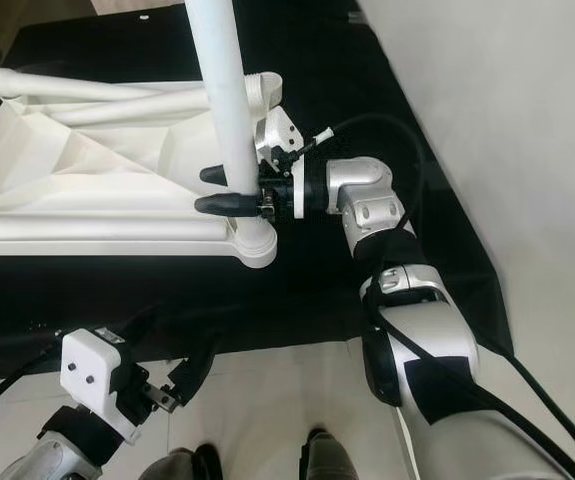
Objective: Building children table
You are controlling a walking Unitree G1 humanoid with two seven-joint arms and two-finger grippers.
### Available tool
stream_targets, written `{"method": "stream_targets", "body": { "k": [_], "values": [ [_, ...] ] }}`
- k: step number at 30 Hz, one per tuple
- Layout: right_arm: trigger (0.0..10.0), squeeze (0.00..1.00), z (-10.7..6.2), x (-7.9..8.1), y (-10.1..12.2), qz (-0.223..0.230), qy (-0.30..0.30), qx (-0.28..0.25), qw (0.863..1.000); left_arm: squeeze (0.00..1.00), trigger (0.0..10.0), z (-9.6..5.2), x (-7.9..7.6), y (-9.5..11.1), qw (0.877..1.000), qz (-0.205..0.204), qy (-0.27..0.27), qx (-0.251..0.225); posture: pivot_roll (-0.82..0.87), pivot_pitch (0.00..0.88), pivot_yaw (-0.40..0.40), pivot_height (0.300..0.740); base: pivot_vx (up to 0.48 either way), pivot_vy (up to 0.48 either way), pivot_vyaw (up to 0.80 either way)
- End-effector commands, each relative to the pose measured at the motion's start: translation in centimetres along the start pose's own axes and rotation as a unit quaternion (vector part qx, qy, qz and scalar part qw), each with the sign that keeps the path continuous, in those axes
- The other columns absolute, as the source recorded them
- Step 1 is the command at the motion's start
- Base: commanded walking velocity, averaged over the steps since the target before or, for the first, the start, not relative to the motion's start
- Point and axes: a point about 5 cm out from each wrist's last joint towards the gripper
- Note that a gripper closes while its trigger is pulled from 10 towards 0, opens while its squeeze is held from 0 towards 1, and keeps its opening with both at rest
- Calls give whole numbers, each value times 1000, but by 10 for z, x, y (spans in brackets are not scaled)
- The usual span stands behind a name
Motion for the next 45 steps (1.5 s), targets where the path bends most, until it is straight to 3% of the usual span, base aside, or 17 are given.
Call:
{"method": "stream_targets", "body": {
  "k": [1,9,10,13,14,15,17,21,24,25,26,27,32,33,36,44,45],
  "values": [
    [0,0,0,2,-5,-1,-19,-17,1000,0,10000,-2,-1,0,1000,1,0,4,53,254,50,740,0,0,0],
    [0,0,-7,23,-28,42,-166,-29,985,0,10000,-1,1,-1,1000,0,-1,3,19,261,53,740,0,0,0],
    [0,0,-9,28,-48,52,-336,22,940,0,10000,-1,3,-1,1000,1,-1,3,9,265,60,740,0,0,0],
    [0,0,-9,28,-48,52,-336,22,940,0,10000,-1,3,-1,1000,1,-1,3,9,265,60,740,0,0,0],
    [0,0,-17,43,-66,72,-475,68,874,0,10000,0,3,-1,1000,1,-2,3,1,266,61,740,0,0,0],
    [0,0,-14,63,-74,86,-520,83,846,0,10000,1,5,-1,1000,1,-3,3,5,261,70,740,0,0,0],
    [0,0,-4,74,-78,106,-530,79,838,0,10000,1,5,-2,1000,2,-5,4,-5,251,78,740,0,0,0],
    [0,0,28,79,-69,121,-474,39,871,0,10000,4,7,-5,1000,5,-6,6,-3,233,76,740,0,0,0],
    [0,0,31,78,-68,117,-464,38,877,0,10000,4,8,-5,1000,6,-5,5,-2,233,74,740,0,0,0],
    [3412,0,32,76,-66,113,-454,40,883,0,10000,4,8,-5,1000,6,-3,5,-2,233,74,740,0,0,0],
    [3412,0,32,75,-65,111,-449,41,886,0,10000,4,8,-5,1000,7,-2,4,-2,233,74,740,0,0,0],
    [10000,0,32,72,-64,117,-438,39,891,0,10000,4,9,-5,1000,7,-1,4,-6,233,73,740,0,0,0],
    [10000,0,32,72,-56,115,-435,35,892,0,10000,4,9,-5,1000,7,-1,4,-6,233,73,740,0,0,0],
    [10000,1000,31,66,-48,107,-415,14,903,0,10000,4,9,-5,1000,6,-1,4,-10,236,73,740,0,0,0],
    [10000,1000,31,61,-37,95,-396,-5,913,0,10000,4,9,-5,1000,5,-2,3,-9,236,72,740,0,0,0],
    [10000,1000,32,49,-18,73,-188,-50,978,0,10000,5,7,-4,1000,3,-1,0,0,246,66,740,0,0,0],
    [10000,75,30,50,-22,58,-133,-30,989,0,10000,5,7,-4,1000,3,-1,0,5,248,64,740,0,0,0]
  ]
}}
Point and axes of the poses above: a point about 5 cm out from each wrist's last joint towards the gripper, its own z axis pointing out of the wrist towards the gripper, its own y axis along the axis of the wrist's last joint, x = y × z, and after that the axes turned 2 degrees about z, right-handed
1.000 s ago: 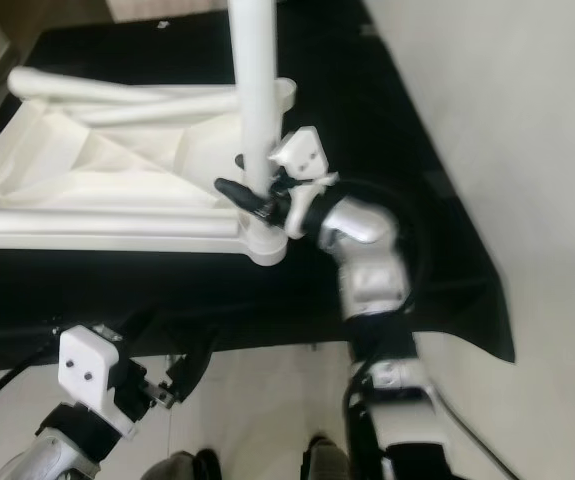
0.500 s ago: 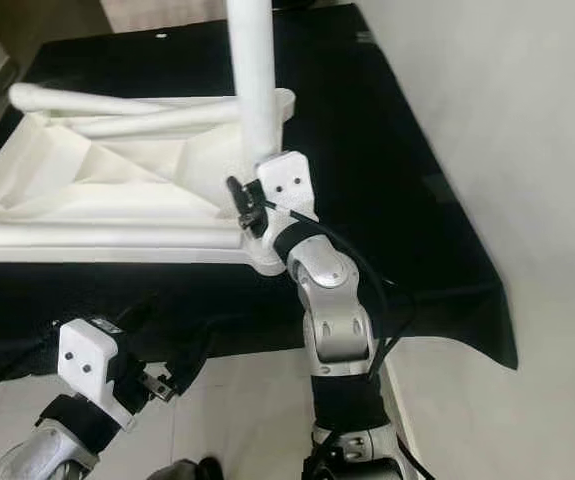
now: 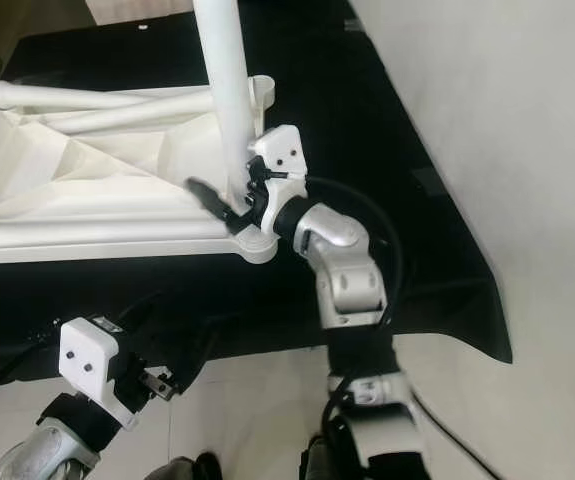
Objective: Building children table
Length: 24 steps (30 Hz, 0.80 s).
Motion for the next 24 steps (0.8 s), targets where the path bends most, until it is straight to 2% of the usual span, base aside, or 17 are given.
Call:
{"method": "stream_targets", "body": {
  "k": [1,2,3,6,7,11,14,17,20,21,24],
  "values": [
    [10000,75,9,12,-6,6,69,7,998,0,10000,-3,0,-4,1000,-4,4,11,5,248,64,740,0,0,0],
    [10000,75,7,11,-9,-6,105,22,994,0,10000,-3,0,-4,1000,-4,4,11,5,248,64,740,0,0,0],
    [10000,0,6,10,-10,-12,139,33,990,0,10000,-4,0,-4,1000,-4,4,11,14,250,64,740,0,0,0],
    [10000,0,6,8,-9,-9,171,40,984,0,10000,-4,-1,-3,1000,-4,4,11,18,251,66,740,0,0,0],
    [10000,0,12,1,0,-7,214,37,976,0,10000,-6,-2,-3,1000,-5,4,12,28,254,66,740,0,0,0],
    [10000,0,17,-3,8,-7,228,32,973,0,10000,-7,-2,-2,1000,-5,4,13,33,255,66,740,0,0,0],
    [10000,0,20,-3,14,-9,253,31,967,0,10000,-7,-3,-2,1000,-5,4,14,37,256,64,740,0,0,0],
    [10000,0,20,-3,18,-4,295,29,955,0,10000,-8,-4,-2,1000,-6,4,14,38,256,62,740,0,0,0],
    [10000,0,19,-4,18,-3,307,31,951,0,10000,-8,-4,-2,1000,-7,5,14,38,255,60,740,0,0,0],
    [0,0,18,-4,18,-2,312,32,949,0,10000,-8,-4,-2,1000,-7,5,14,38,255,60,740,0,0,0],
    [0,0,16,-6,17,3,326,32,945,0,10000,-7,-5,-2,1000,-8,5,13,37,251,58,740,0,0,0]
  ]
}}
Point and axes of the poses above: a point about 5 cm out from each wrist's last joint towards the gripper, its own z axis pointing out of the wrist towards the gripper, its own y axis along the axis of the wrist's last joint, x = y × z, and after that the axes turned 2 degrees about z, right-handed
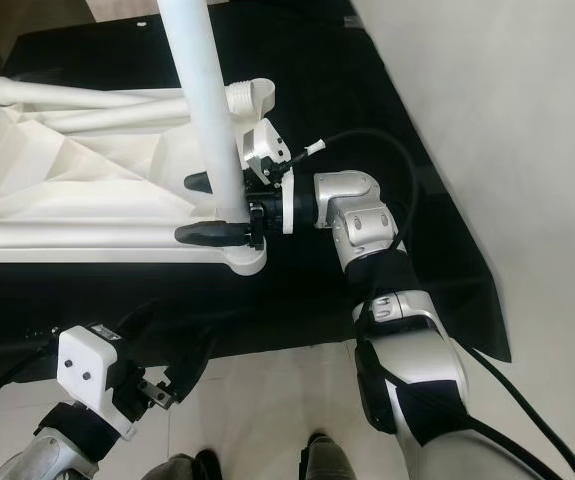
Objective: Building children table
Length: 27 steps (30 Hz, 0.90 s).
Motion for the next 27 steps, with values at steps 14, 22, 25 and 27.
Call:
{"method": "stream_targets", "body": {
  "k": [14,22,25,27],
  "values": [
    [0,0,-4,2,-26,-12,-178,-30,983,0,10000,-1,-2,-1,1000,-3,2,3,25,245,50,740,0,0,0],
    [0,0,11,39,-60,34,-530,-13,847,0,10000,-1,0,-1,1000,-2,0,3,10,253,62,740,0,0,0],
    [0,0,21,50,-64,52,-540,-19,840,0,10000,0,1,-2,1000,-1,-3,4,14,238,69,740,0,0,0],
    [0,0,31,53,-64,58,-520,-26,852,0,10000,1,2,-2,1000,-1,-4,4,19,236,68,740,0,0,0]
  ]
}}
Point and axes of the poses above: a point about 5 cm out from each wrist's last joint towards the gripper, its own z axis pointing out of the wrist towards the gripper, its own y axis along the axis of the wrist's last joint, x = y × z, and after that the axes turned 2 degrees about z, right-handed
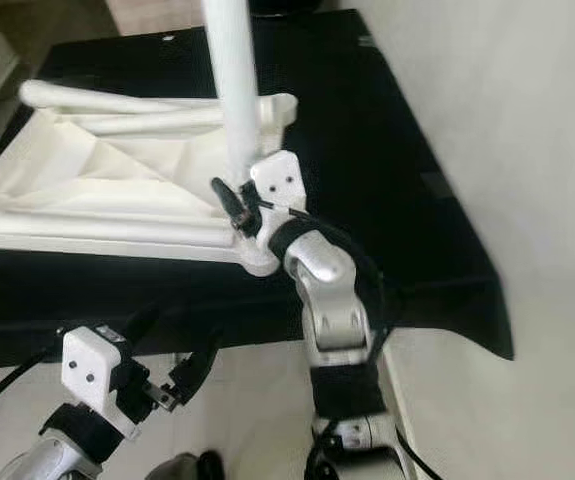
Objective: Building children table
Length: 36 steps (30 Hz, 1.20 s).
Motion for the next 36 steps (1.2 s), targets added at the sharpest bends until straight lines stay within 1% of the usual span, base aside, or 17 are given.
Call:
{"method": "stream_targets", "body": {
  "k": [1,5,6,9,10,11,12,16,17,19,20,23,24,25,27,29,36],
  "values": [
    [0,0,2,34,-26,67,30,43,996,0,10000,0,2,-4,1000,-2,-2,10,21,232,68,740,0,0,0],
    [0,0,11,38,-17,64,57,22,996,0,10000,1,4,-5,1000,0,-1,10,31,228,71,740,0,0,0],
    [10000,0,14,42,-7,62,74,-1,995,0,10000,0,4,-4,1000,1,2,10,31,228,71,740,0,0,0],
    [10000,0,17,44,6,65,96,-35,993,0,10000,0,4,-4,1000,2,4,9,39,228,68,740,0,0,0],
    [10000,1000,19,44,12,70,126,-46,988,0,10000,0,4,-4,1000,1,4,9,39,234,64,740,0,0,0],
    [10000,1000,19,44,12,70,126,-46,988,0,10000,0,4,-4,1000,1,4,9,39,234,64,740,0,0,0],
    [10000,1000,22,42,20,77,176,-55,980,0,10000,0,3,-3,1000,0,3,8,38,236,63,740,0,0,0],
    [10000,1000,23,34,28,67,222,-60,971,0,10000,0,2,-3,1000,-1,2,8,41,240,60,740,0,0,0],
    [10000,706,23,31,27,48,265,-55,961,0,10000,0,2,-3,1000,-1,2,7,40,241,59,740,0,0,0],
    [10000,706,23,28,26,34,295,-51,953,0,10000,0,2,-2,1000,-1,2,7,40,241,59,740,0,0,0],
    [10000,0,21,25,22,12,339,-37,940,0,10000,0,1,-2,1000,-1,2,6,45,245,56,740,0,0,0],
    [10000,0,19,18,14,-36,432,-3,901,0,10000,0,1,-1,1000,-1,3,5,49,250,58,740,0,0,0],
    [10000,0,19,18,14,-36,432,-3,901,0,10000,0,1,-1,1000,-1,3,5,49,250,58,740,0,0,0],
    [10000,0,21,16,14,-49,479,12,876,0,10000,-1,0,-1,1000,-1,3,5,56,254,59,740,0,0,0],
    [10000,0,21,16,14,-49,479,12,876,0,10000,-1,0,-1,1000,-1,3,5,56,254,59,740,0,0,0],
    [10000,0,25,14,17,-45,502,17,863,0,10000,-1,-1,0,1000,-1,3,6,62,260,60,740,0,0,0],
    [10000,0,42,13,30,-34,538,12,842,0,10000,-3,-2,1,1000,-2,3,7,49,267,50,740,0,0,0]
  ]
}}
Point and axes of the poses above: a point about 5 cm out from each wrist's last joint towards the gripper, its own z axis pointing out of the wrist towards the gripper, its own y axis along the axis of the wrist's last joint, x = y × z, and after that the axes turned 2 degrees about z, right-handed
